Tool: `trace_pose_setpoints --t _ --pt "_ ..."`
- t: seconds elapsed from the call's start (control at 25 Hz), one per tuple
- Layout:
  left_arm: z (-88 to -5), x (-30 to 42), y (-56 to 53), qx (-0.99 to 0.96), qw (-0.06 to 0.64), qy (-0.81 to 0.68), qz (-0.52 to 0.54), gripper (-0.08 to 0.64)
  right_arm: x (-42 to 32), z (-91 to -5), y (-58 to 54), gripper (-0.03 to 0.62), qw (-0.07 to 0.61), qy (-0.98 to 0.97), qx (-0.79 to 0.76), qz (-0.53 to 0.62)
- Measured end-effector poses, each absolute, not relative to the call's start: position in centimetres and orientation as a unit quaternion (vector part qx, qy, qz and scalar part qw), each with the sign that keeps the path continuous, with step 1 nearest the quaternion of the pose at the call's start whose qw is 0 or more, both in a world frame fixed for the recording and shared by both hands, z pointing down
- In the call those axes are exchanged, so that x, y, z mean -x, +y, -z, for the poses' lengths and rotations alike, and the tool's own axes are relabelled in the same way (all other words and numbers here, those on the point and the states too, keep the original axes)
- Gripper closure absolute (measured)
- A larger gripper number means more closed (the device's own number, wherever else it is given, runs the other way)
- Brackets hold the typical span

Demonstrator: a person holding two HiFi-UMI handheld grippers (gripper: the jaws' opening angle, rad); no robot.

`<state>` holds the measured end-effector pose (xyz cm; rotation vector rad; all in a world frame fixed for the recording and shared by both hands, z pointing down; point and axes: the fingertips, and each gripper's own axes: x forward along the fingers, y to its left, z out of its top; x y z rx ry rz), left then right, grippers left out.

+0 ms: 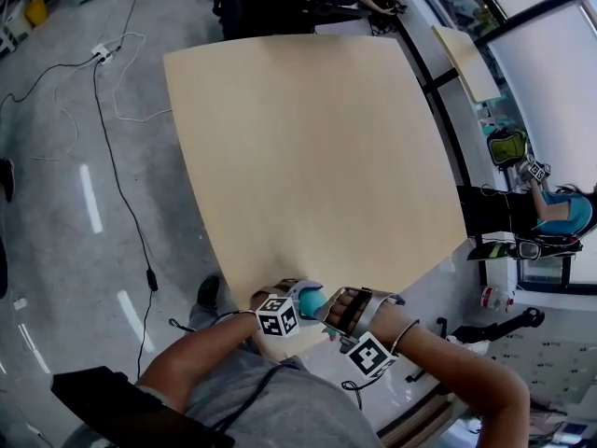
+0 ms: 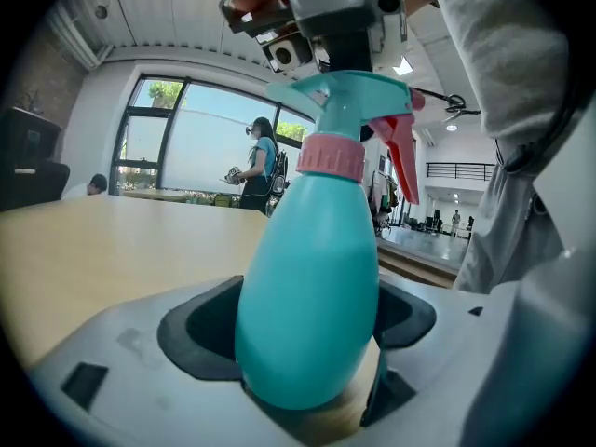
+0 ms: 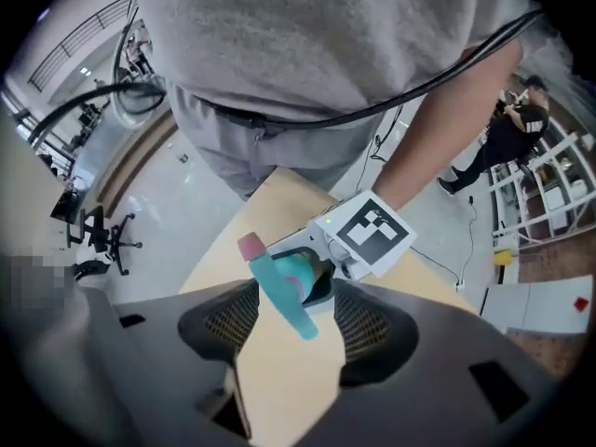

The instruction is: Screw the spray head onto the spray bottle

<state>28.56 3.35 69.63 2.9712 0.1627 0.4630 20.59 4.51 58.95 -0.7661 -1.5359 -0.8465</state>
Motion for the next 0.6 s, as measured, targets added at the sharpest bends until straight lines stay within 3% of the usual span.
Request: trace_pose_setpoints --t 0.04,0.12,0.24,0.36,0.48,0.6 --pt "-69.6 -28.5 3.4 -0.985 0.065 0.054 -0.153 0.175 -21.7 -59.7 4.7 0.342 0.589 -0.626 0.361 0.361" --pt "-69.7 -28.5 3.4 -0.985 0.064 0.055 -0.153 0.175 -22.5 -60.3 4.8 0.488 0.603 -0.623 0.368 0.337" --pt "-69.6 -28.5 3.3 -0.985 0.062 0.054 -0.151 0.175 -21.7 -60.1 4.1 0.49 0.629 -0.694 0.261 0.234" --pt "-69.7 -28.4 3.0 -0.986 0.066 0.035 -0.149 0.175 -21.3 -60.2 2.7 0.491 0.637 -0.767 0.059 0.048" --pt "-69.7 -28.6 2.3 -0.987 0.067 -0.006 -0.146 0.175 -22.5 -60.2 1.1 0.492 0.559 -0.776 -0.232 -0.179" --pt "-69.6 -28.7 1.8 -0.984 0.077 -0.075 -0.144 0.175 -23.7 -59.7 0.3 0.493 0.446 -0.705 -0.461 -0.303"
